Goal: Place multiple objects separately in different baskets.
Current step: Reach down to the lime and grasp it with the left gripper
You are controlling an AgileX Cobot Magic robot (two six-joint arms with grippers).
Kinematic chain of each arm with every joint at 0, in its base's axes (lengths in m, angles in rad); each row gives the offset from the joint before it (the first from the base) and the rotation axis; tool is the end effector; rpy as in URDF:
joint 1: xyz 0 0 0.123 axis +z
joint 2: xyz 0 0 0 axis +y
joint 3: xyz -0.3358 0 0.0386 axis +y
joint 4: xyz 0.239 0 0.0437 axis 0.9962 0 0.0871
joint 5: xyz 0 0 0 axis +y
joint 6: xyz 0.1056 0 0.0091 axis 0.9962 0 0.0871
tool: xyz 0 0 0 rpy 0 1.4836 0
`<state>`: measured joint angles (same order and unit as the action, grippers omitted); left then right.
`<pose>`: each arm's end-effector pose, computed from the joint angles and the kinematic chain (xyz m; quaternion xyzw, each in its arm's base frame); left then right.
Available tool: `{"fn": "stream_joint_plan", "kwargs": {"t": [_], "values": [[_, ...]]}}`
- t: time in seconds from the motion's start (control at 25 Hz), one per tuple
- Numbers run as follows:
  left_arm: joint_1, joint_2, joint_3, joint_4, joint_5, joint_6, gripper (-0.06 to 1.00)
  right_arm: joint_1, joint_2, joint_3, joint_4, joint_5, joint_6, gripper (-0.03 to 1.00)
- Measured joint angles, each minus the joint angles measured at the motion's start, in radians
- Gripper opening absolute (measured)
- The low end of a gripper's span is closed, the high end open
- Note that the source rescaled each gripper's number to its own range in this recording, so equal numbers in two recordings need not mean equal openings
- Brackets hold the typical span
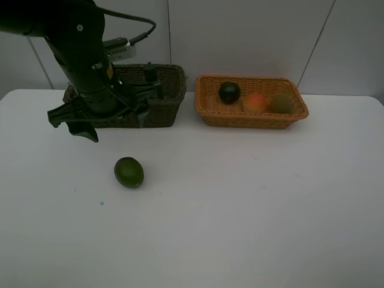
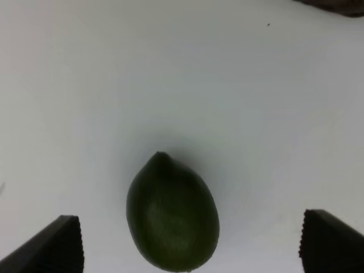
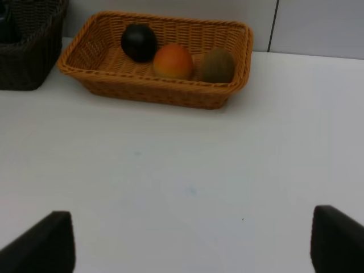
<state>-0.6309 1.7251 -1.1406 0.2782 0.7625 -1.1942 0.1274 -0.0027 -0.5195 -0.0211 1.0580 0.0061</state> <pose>0.2919 -0.1883 0.2550 -0.1910 0.9632 -0.0540 0.1810 -0.0544 -0.0089 0.2717 -0.0508 0.8451 0.0250 0.5316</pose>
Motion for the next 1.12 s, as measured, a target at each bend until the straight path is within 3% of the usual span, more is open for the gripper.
{"fn": "stream_joint_plan", "kwargs": {"t": [0.28,0.8,1.12], "values": [[-0.019,0.001,0.083,-0.029,-0.068,-0.167,1.00,0.000,0.000,0.000,0.000,0.000,0.000,1.00],[-0.019,0.115,0.093,-0.069,-0.174,-0.198,1.00,0.000,0.000,0.000,0.000,0.000,0.000,1.00],[-0.014,0.173,0.093,-0.071,-0.176,-0.203,1.00,0.000,0.000,0.000,0.000,0.000,0.000,1.00]]}}
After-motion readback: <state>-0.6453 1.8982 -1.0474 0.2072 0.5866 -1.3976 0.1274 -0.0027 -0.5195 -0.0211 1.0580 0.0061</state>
